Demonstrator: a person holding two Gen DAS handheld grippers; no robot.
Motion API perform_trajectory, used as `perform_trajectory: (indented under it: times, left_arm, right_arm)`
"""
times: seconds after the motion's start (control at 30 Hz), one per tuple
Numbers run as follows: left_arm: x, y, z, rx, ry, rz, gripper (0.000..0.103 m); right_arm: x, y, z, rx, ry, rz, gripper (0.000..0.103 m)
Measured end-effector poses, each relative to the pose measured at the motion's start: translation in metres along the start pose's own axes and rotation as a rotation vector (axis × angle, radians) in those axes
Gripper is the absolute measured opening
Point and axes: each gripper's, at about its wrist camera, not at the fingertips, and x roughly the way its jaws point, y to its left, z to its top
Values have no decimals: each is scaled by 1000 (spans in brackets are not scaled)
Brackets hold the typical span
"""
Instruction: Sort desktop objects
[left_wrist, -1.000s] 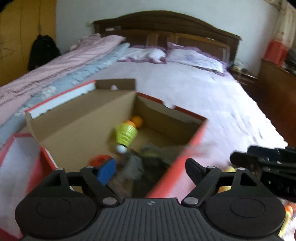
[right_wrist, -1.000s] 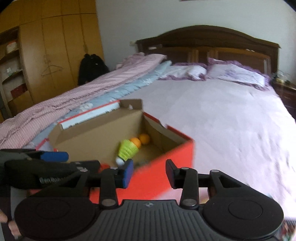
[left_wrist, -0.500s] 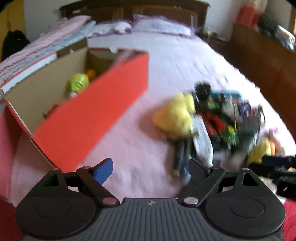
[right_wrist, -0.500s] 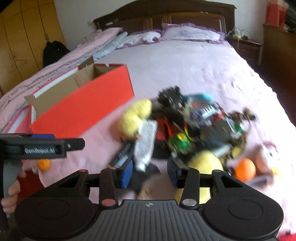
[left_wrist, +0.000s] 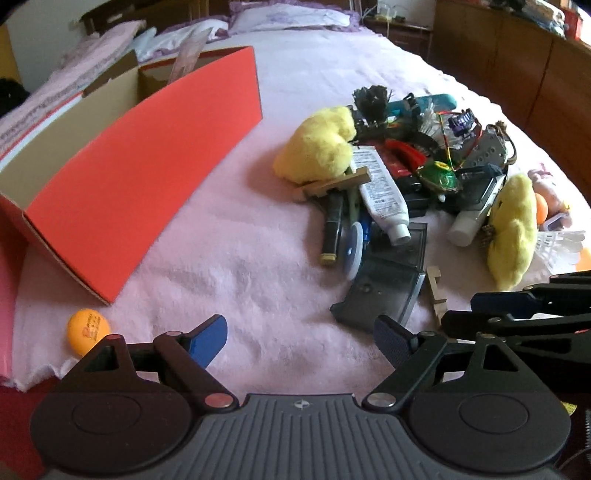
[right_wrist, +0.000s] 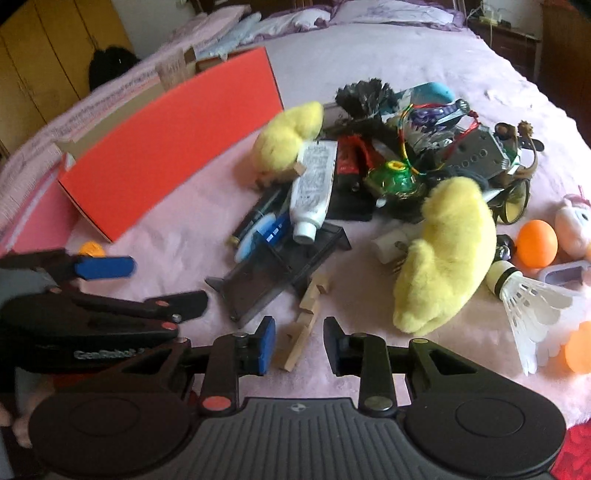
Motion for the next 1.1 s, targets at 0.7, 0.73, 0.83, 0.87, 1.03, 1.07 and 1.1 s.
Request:
perform_trajectory:
  times: [0.7,0.73,0.83,0.87,1.03,1.07,1.1]
  left_arm:
    - [8,-27,6,123,-6,-19,74]
    - [10,-32,5,147,-10,-21,63]
    - [16,-53,1,244,-25,-22,52]
    - [18,-60,-1,279,-34,-19,52]
    - [26,-80,-6,385,-45,16,53]
    - [28,-83,-7,402,-45,24,53]
    - [30,-86,-8,420,-46,32,53]
  right_arm:
    - [-5,-12,-19,-61,30,-137,12]
    - [-2,-16,-23,-53,44,-144,12]
    - [5,-30,-28,9,52,-111,12]
    - [7,-35,-29,31,54,-99,12]
    - [10,-49,-33,88,41,-58,11]
    - [11,-48,-35,81,38,-60,11]
    - [12,-47,-36,71,35,-65,11]
